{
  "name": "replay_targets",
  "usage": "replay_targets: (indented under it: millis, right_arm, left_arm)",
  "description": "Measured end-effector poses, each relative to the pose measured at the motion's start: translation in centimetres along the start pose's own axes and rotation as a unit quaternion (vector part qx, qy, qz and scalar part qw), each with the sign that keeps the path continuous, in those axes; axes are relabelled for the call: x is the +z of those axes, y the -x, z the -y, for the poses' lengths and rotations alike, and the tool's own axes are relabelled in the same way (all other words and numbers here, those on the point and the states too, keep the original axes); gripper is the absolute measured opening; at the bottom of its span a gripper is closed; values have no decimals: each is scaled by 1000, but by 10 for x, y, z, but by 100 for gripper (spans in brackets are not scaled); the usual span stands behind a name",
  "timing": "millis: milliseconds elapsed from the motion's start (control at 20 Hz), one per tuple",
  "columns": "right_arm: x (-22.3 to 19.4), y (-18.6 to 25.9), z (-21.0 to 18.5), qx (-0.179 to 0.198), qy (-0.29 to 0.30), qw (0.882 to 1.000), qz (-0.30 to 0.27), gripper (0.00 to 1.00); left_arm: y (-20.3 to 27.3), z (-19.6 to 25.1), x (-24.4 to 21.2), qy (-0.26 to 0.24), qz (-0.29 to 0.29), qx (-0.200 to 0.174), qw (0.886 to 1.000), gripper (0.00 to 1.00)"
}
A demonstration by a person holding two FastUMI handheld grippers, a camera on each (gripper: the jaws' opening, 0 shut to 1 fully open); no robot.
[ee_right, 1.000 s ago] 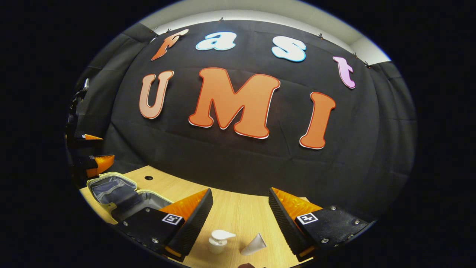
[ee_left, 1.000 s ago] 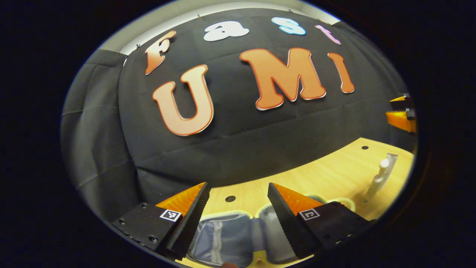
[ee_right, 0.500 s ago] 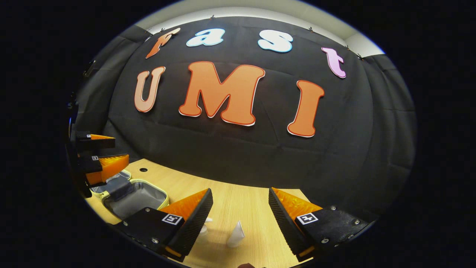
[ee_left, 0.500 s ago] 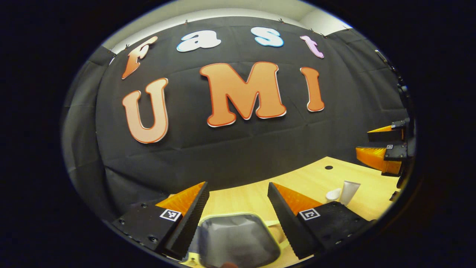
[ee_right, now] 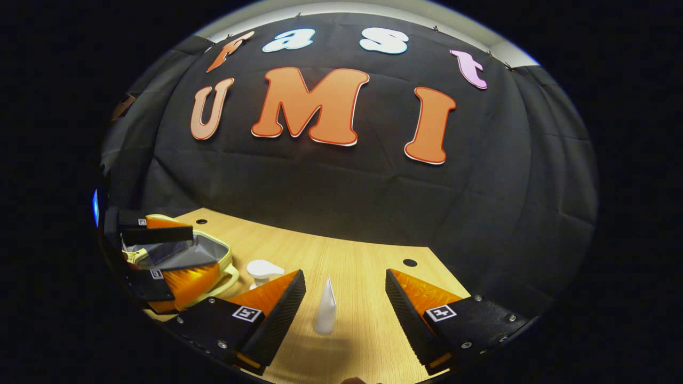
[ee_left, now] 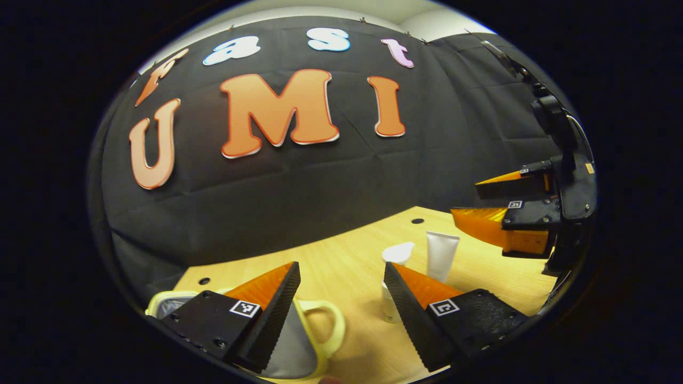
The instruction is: First open the suitcase, pack the skin care products into it, and then close the suitcase.
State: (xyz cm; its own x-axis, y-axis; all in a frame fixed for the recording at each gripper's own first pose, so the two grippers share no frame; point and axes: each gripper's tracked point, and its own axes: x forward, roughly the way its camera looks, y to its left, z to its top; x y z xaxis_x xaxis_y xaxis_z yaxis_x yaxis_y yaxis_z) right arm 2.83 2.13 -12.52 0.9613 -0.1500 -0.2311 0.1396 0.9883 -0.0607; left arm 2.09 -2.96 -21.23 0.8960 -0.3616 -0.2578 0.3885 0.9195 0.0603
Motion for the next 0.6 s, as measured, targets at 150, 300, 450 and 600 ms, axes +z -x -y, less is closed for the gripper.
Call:
replay_targets:
  millis: [150, 300, 450, 600]
  right_arm:
    - [-12, 1, 3, -4, 7, 1000, -12, 96]
    - [-16, 3, 7, -9, 10, 1000, -16, 96]
    - [-18, 3, 14, -17, 14, 1000, -16, 95]
    - [-25, 4, 19, -24, 16, 999, -22, 96]
  left_arm:
    - [-13, 26, -24, 10, -25, -30, 999, 99]
    - [-42, 44, -45, 23, -47, -50, 997, 99]
    - [-56, 55, -71, 47, -73, -68, 994, 100]
    - [-76, 65, -91, 62, -90, -77, 991, 100]
